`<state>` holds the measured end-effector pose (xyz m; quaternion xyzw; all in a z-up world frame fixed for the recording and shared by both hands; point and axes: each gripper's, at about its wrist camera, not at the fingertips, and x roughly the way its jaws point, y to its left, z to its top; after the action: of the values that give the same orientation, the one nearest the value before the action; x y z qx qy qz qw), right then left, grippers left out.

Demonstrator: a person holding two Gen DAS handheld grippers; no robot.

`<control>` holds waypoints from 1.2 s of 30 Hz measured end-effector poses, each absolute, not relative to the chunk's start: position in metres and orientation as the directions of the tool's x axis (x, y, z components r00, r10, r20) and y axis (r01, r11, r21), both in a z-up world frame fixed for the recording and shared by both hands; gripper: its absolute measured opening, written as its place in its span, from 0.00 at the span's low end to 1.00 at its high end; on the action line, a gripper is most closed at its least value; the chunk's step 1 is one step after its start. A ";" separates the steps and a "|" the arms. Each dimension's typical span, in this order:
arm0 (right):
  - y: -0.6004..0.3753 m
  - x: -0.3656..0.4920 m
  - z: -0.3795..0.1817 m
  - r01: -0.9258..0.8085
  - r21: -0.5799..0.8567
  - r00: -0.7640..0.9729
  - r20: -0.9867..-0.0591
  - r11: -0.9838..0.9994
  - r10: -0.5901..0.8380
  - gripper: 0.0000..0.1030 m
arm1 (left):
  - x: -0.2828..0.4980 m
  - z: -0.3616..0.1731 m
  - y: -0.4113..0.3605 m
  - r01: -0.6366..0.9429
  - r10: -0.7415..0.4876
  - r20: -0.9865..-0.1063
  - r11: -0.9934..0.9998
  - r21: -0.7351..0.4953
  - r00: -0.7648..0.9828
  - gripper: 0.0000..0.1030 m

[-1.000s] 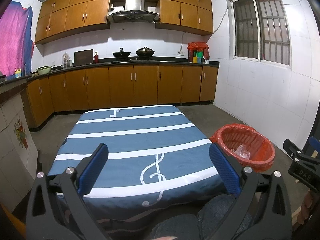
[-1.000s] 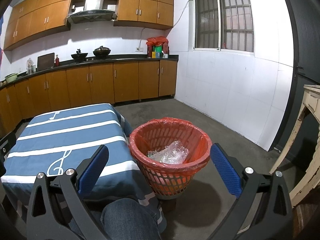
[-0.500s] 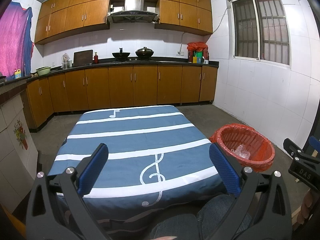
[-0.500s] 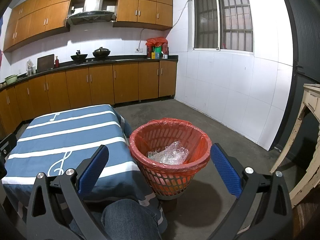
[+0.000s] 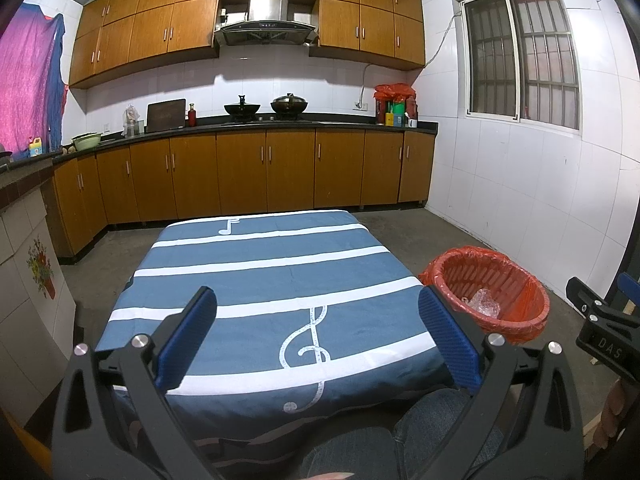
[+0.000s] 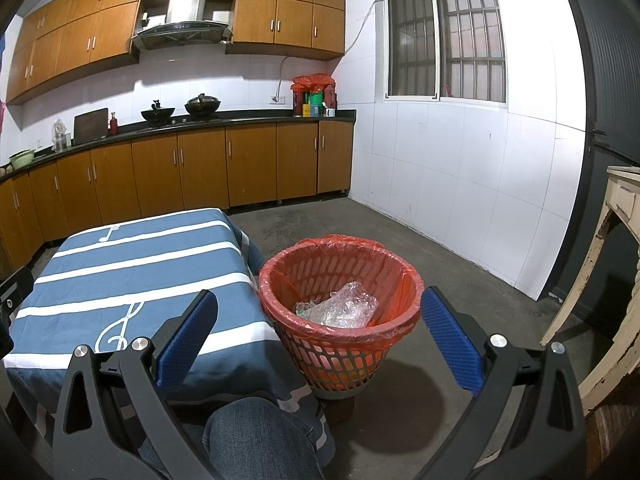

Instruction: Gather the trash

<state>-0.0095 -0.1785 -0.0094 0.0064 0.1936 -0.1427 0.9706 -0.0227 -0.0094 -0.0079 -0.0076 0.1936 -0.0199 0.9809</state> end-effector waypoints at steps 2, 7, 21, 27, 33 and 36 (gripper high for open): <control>-0.179 -0.009 -0.009 0.279 -0.043 0.884 -0.378 0.959 -0.274 0.98 | -0.023 -0.008 -0.009 0.036 -0.042 -0.380 0.999 -0.024 0.924 0.96; -0.178 -0.010 -0.009 0.280 -0.042 0.884 -0.378 0.959 -0.275 0.98 | -0.023 -0.007 -0.009 0.037 -0.043 -0.380 0.999 -0.023 0.924 0.96; -0.178 -0.010 -0.009 0.281 -0.043 0.883 -0.380 0.959 -0.275 0.98 | -0.023 -0.007 -0.010 0.035 -0.041 -0.380 0.999 -0.023 0.924 0.96; -0.178 -0.011 -0.009 0.280 -0.043 0.883 -0.381 0.959 -0.275 0.98 | -0.023 -0.009 -0.009 0.035 -0.043 -0.385 0.999 -0.026 0.922 0.96; -0.178 -0.010 -0.008 0.280 -0.043 0.883 -0.381 0.959 -0.275 0.98 | -0.021 -0.011 -0.008 0.035 -0.041 -0.386 0.999 -0.022 0.922 0.96; -0.177 -0.011 -0.009 0.281 -0.042 0.882 -0.382 0.959 -0.275 0.98 | -0.021 -0.010 -0.008 0.035 -0.042 -0.386 0.999 -0.024 0.922 0.96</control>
<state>-0.0107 -0.1771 -0.0092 0.0071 0.1960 -0.1432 0.9701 -0.0211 -0.0077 -0.0104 -0.0082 0.1970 -0.0195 0.9802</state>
